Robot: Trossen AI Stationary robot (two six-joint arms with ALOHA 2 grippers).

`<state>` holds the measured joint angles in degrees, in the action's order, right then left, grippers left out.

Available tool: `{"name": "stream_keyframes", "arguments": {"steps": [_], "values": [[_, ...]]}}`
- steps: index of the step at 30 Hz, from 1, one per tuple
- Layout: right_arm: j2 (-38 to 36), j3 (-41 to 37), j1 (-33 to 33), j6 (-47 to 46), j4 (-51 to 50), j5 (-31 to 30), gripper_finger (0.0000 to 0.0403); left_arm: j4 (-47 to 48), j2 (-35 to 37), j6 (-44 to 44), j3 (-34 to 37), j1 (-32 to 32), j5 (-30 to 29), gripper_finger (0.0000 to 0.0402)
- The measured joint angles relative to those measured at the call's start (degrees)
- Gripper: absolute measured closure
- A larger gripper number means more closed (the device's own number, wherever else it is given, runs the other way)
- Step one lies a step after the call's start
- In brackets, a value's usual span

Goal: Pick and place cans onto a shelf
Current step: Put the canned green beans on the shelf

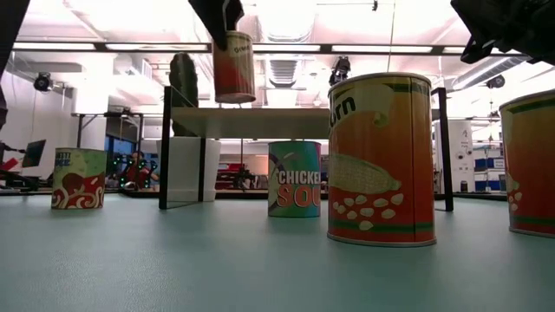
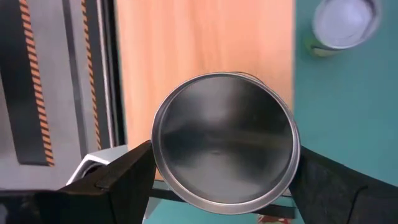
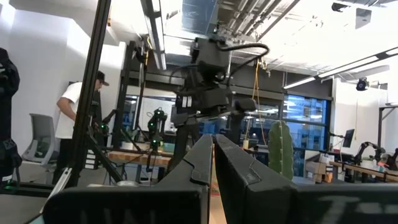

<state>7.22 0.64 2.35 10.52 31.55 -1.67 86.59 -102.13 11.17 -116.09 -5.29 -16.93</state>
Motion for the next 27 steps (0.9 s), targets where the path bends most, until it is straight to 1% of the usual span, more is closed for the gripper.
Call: {"name": "stream_keyframes", "arguments": {"steps": [4, 13, 20, 22, 27], "values": [[0.0, 0.0, 0.0, 0.0, 0.0, 0.0, 0.0394, -0.5, 0.0, 1.8, 0.8, -0.6, 0.1, 0.0109], [0.0, 0.0, 0.0, 0.0, 0.0, 0.0, 0.0394, -1.3, 0.0, 4.6, 5.0, -0.6, 0.1, 0.0109], [0.0, 0.0, 0.0, 0.0, 0.0, 0.0, 0.0394, -2.3, 0.0, 4.9, 5.2, -0.6, 0.0, 0.0106], [0.0, 0.0, 0.0, 0.0, 0.0, 0.0, 0.0394, -2.3, 0.0, 4.9, 5.3, -0.6, -0.3, 0.0089], [0.0, 0.0, 0.0, 0.0, 0.0, 0.0, 0.0394, -2.4, 0.0, 4.9, 5.3, -0.6, -0.7, 0.0027]]}}
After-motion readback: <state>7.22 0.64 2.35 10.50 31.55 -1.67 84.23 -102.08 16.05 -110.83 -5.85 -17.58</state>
